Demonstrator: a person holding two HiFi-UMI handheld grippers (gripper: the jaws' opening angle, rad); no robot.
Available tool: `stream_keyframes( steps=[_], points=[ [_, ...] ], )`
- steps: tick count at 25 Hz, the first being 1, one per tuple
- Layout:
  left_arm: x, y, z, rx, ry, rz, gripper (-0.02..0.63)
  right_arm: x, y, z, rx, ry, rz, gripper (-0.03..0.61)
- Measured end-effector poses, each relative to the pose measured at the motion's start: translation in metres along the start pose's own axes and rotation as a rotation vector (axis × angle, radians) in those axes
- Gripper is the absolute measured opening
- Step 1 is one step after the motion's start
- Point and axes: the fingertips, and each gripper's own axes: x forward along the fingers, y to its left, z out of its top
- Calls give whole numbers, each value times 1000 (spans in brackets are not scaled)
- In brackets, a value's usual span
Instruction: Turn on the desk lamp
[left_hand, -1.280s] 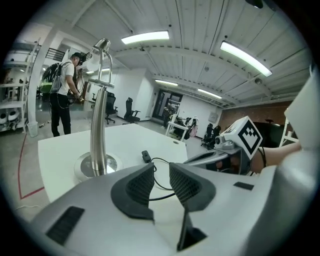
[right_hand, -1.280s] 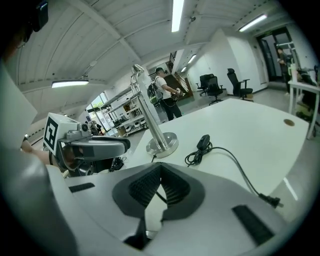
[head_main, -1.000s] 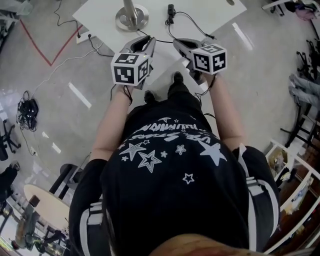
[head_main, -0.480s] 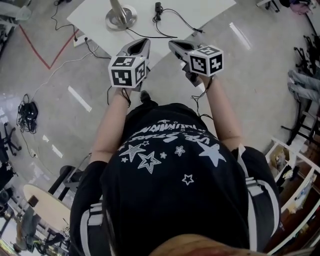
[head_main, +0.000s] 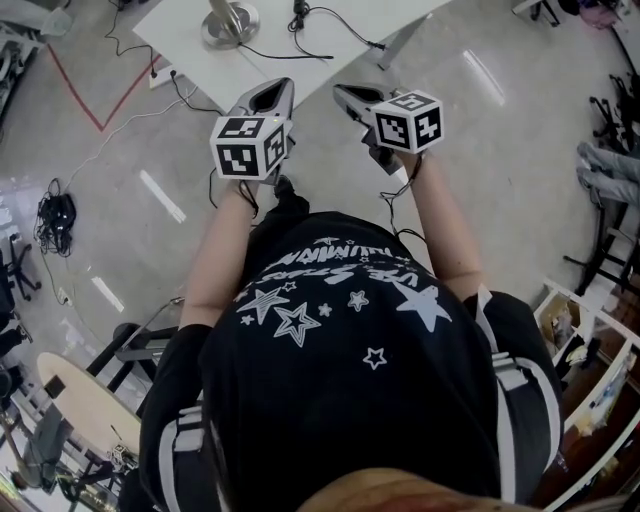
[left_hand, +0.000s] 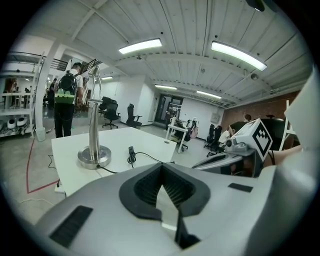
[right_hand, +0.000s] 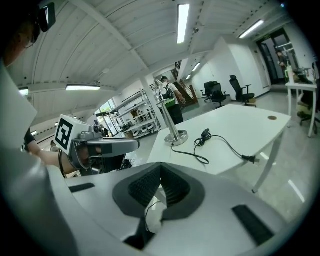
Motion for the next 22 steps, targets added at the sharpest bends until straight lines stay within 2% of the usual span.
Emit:
stream_keyframes(
  steps=[12,17,22],
  points=[
    [-26,-55,-22,0,11,0,9,-60,12,-32,10,-32,-18,5],
    [-32,-72,-24,12,-25,22,9,-83,15,-41,-59,-45,-17,5],
    [-50,-85,-22,17,-53,37,9,-104,33,-33,-66,-131,3,5]
  ],
)
